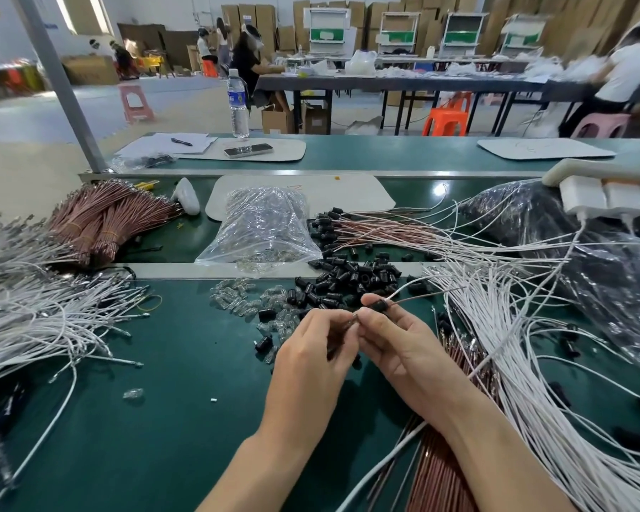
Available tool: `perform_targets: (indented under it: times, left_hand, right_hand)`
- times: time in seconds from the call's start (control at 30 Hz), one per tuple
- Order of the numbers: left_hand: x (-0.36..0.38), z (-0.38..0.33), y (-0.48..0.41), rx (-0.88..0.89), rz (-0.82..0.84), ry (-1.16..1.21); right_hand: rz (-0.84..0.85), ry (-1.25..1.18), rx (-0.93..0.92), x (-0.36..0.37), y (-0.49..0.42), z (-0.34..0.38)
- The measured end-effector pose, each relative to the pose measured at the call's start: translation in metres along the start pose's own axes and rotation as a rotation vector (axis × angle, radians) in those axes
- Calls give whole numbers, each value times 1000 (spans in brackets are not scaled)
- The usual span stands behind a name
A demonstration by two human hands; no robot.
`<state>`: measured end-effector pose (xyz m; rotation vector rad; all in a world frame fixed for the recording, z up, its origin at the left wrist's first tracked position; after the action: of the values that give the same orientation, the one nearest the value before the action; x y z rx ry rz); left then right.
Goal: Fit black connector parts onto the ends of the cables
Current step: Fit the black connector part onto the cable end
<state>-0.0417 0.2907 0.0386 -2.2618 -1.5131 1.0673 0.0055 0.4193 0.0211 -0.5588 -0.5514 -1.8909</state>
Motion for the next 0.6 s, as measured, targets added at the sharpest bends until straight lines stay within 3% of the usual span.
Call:
perform_targets:
  times: [0.3,0.6]
  left_hand:
    - [-2,1,0,-26,-14,32]
    - [-2,2,1,0,-26,34]
  right_hand:
    - [-101,22,-5,-8,-4,2]
    - [71,108,58,8,3,-2]
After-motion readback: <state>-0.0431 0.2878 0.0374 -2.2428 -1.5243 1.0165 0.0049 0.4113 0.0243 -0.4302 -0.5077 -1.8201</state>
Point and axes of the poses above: each hand's wrist, its own y-axis away from the middle knuckle, its own x-axis out of the palm, z = x × y, the point moved 5 cm from there along -y, towards the middle knuckle
